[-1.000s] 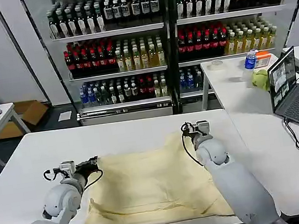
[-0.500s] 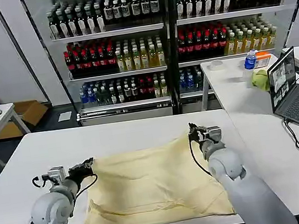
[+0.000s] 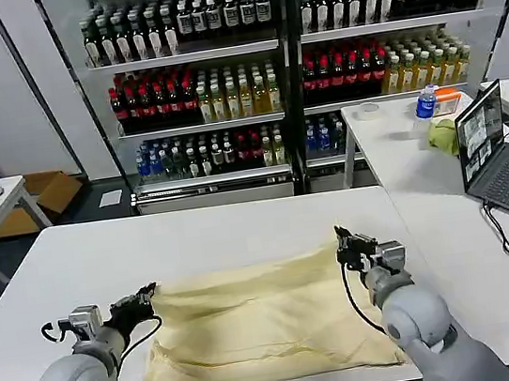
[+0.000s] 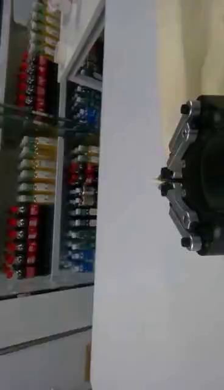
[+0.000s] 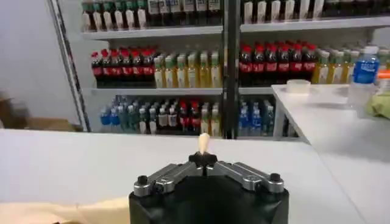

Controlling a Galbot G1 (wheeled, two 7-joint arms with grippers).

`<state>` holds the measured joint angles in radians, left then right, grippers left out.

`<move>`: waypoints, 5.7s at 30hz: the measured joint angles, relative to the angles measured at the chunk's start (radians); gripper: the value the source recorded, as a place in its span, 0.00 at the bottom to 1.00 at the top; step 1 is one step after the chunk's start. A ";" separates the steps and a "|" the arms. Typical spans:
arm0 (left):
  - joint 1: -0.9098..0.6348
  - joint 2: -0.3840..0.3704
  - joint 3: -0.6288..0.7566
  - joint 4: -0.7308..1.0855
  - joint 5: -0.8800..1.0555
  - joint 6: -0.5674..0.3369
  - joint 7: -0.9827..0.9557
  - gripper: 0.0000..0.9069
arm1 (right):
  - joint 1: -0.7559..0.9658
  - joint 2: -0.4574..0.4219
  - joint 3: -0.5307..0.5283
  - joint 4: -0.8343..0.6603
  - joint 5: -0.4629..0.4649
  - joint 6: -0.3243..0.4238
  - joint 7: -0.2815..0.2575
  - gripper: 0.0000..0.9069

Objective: Fold and organize the clothes.

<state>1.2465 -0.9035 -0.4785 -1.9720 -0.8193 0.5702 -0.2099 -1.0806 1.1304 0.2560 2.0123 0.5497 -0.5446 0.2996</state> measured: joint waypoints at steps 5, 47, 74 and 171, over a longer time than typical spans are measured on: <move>0.045 -0.005 -0.012 -0.030 0.013 -0.002 0.010 0.01 | -0.058 -0.002 0.020 0.049 -0.006 -0.007 0.004 0.00; 0.154 -0.073 -0.016 -0.030 0.128 -0.024 0.004 1.00 | -0.170 0.040 0.031 0.051 -0.104 -0.014 0.049 1.00; 0.290 -0.287 -0.052 -0.130 0.195 -0.063 -0.086 1.00 | -0.263 0.037 0.060 0.110 -0.174 0.019 0.049 1.00; 0.209 -0.258 0.042 -0.214 0.767 -0.075 -0.229 0.02 | -0.222 0.052 0.032 0.075 -0.181 0.019 0.062 1.00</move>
<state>1.4550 -1.1618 -0.4361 -2.1864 -0.0521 0.4951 -0.4392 -1.3025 1.1827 0.2881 2.0874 0.3686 -0.5260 0.3620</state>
